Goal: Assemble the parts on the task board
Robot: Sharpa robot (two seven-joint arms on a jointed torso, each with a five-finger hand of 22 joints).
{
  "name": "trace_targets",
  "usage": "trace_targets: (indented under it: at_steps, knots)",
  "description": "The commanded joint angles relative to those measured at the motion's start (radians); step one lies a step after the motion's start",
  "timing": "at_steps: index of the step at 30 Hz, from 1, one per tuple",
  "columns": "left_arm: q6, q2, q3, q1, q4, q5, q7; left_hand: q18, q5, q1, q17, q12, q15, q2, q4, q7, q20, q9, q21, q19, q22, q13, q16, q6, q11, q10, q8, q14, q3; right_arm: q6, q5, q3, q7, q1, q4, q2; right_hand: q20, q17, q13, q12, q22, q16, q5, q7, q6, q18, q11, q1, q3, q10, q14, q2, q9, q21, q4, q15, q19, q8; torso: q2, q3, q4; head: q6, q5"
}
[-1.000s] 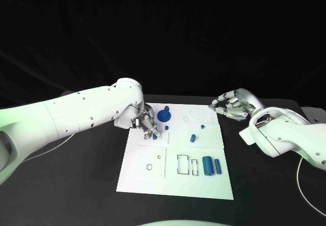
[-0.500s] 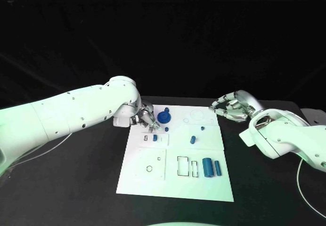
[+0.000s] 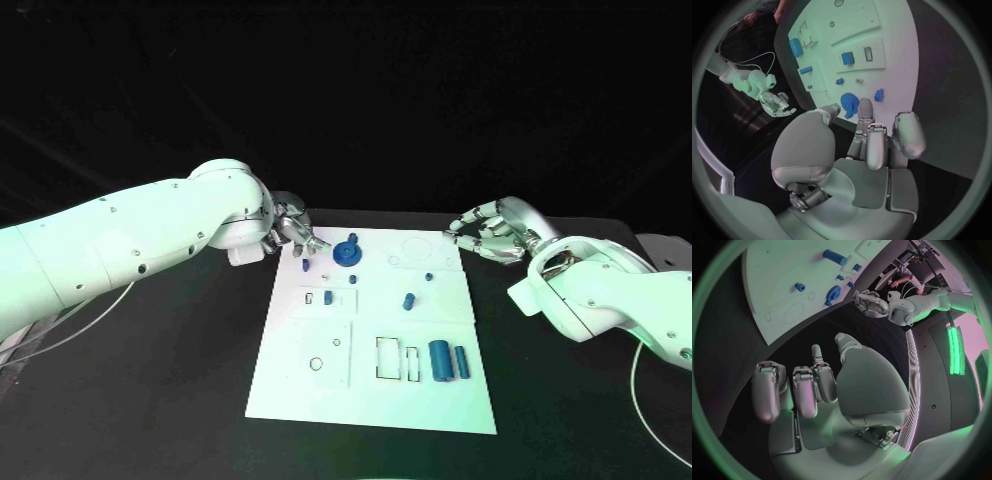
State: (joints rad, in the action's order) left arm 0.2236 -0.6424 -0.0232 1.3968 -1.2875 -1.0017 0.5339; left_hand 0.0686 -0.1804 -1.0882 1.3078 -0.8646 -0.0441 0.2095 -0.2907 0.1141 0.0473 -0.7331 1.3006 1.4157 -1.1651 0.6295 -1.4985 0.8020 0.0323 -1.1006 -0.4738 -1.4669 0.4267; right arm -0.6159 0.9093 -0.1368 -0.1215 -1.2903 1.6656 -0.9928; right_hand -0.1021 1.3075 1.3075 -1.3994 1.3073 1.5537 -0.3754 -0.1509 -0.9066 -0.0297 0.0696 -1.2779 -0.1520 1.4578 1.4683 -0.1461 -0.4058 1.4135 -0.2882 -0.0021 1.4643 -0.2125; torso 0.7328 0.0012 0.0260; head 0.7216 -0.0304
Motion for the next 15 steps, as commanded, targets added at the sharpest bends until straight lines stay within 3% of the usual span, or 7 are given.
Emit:
trace_targets:
  at_steps: [1,10,15]
  knots:
    - [-0.030,0.000,0.001,0.001,0.013,-0.059,-0.034,0.012,0.003,-0.006,0.173,-0.004,0.008,0.004,-0.001,-0.001,0.005,0.007,0.019,0.013,-0.025,-0.002,-0.013,0.007,0.001,-0.007,0.003,-0.076,-0.014,0.006,0.008,0.000,0.009,0.001,0.000,0.000,0.006,0.206,0.135,0.005,0.163,-0.005,0.007,0.003,0.002,-0.009,-0.006,0.011,-0.002,-0.004,0.089,-0.001,-0.001,-0.003,-0.003,-0.006,0.030,-0.005,0.000,-0.0013,0.0014,-0.001,0.000]
    - [0.073,0.020,0.001,0.001,0.071,-0.095,-0.017,0.010,0.008,0.014,0.180,-0.008,0.006,-0.019,-0.002,-0.004,0.004,0.022,0.026,0.018,-0.036,-0.007,-0.019,0.022,-0.001,-0.010,0.004,-0.079,-0.042,0.007,0.010,0.000,0.010,0.003,0.000,0.003,0.006,0.206,0.135,0.005,0.163,-0.005,0.007,0.003,0.002,-0.009,-0.006,0.011,-0.002,-0.004,0.089,-0.001,-0.001,-0.003,-0.003,-0.006,0.030,-0.005,0.001,-0.0019,-0.0002,0.002,-0.005]
    - [0.134,0.043,-0.005,0.000,0.112,-0.122,-0.006,0.010,0.007,0.017,0.184,-0.011,0.004,-0.024,-0.002,-0.007,0.003,0.025,0.030,0.021,-0.040,-0.007,-0.021,0.032,-0.003,-0.013,0.000,-0.080,-0.050,0.008,0.011,0.000,0.009,0.005,0.000,0.003,0.006,0.206,0.136,0.005,0.162,-0.006,0.007,0.004,0.003,-0.009,-0.006,0.011,-0.002,-0.004,0.089,0.000,-0.001,-0.004,-0.002,-0.006,0.030,-0.005,0.001,-0.0014,-0.0003,0.005,-0.008]
